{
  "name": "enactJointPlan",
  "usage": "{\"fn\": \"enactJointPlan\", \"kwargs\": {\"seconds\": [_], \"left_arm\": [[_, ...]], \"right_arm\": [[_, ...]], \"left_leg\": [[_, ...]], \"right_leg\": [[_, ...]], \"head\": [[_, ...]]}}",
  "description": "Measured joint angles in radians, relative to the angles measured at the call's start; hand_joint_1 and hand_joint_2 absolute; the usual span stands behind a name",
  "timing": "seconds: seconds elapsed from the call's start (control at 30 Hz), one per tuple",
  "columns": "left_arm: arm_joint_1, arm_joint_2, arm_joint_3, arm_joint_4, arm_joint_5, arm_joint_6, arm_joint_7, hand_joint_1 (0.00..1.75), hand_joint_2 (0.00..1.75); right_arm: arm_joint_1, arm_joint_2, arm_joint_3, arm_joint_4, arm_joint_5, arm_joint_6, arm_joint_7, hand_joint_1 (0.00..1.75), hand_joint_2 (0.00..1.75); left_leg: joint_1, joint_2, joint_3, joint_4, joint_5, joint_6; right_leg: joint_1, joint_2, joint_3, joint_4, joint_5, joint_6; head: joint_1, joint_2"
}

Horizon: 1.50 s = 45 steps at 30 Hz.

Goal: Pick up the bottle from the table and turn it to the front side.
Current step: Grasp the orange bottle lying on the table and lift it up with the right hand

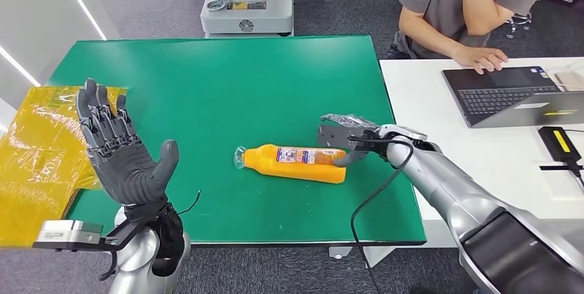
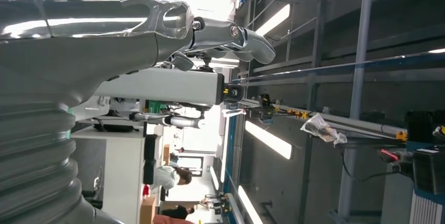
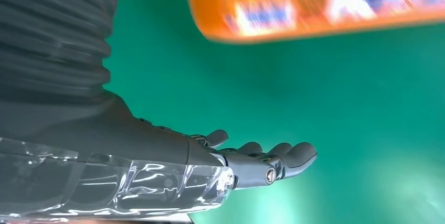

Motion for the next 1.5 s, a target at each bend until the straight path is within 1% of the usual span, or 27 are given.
{"fn": "enactJointPlan", "kwargs": {"seconds": [0.2,0.33,0.53,0.77,1.13,1.5], "left_arm": [[-0.009,0.000,0.000,0.001,0.004,0.001,0.000,0.00,1.75],[-0.022,0.000,-0.001,0.007,0.021,0.019,-0.001,0.00,1.75],[-0.031,0.000,-0.007,0.010,0.034,0.041,-0.001,0.00,1.75],[-0.059,0.000,-0.024,0.018,0.059,0.072,-0.001,0.00,1.75],[-0.077,0.005,-0.040,0.042,0.070,0.075,-0.002,0.00,1.75],[-0.073,0.006,-0.051,0.050,0.071,0.061,-0.002,0.00,1.75]], "right_arm": [[-0.047,0.042,-0.003,0.000,0.008,0.013,-0.007,0.00,1.75],[-0.063,0.070,-0.003,0.005,0.014,0.039,-0.021,0.00,1.75],[-0.065,0.112,-0.001,0.029,0.008,0.053,-0.024,0.00,1.75],[-0.052,0.135,0.005,0.059,0.005,0.058,-0.046,0.00,1.75],[-0.046,0.137,0.016,0.088,0.005,0.070,-0.045,0.00,1.75],[-0.002,0.104,0.021,0.096,0.012,0.068,-0.035,0.00,1.75]], "left_leg": [[0.000,0.000,0.000,0.000,0.000,0.000],[0.000,0.000,0.000,0.000,0.000,0.000],[0.000,0.000,0.000,0.000,0.000,0.000],[0.000,0.000,0.000,0.000,0.000,0.000],[0.000,0.000,0.000,0.000,0.000,0.000],[0.000,0.000,0.000,0.000,0.000,0.000]], "right_leg": [[0.000,0.000,0.000,0.000,0.000,0.000],[0.000,0.000,0.000,0.000,0.000,0.000],[0.000,0.000,0.000,0.000,0.000,0.000],[0.000,0.000,0.000,0.000,0.000,0.000],[0.000,0.000,0.000,0.000,0.000,0.000],[0.000,0.000,0.000,0.000,0.000,0.000]], "head": [[0.000,0.000],[0.000,0.000],[0.000,0.000],[0.000,0.000],[0.000,0.000],[0.000,0.000]]}}
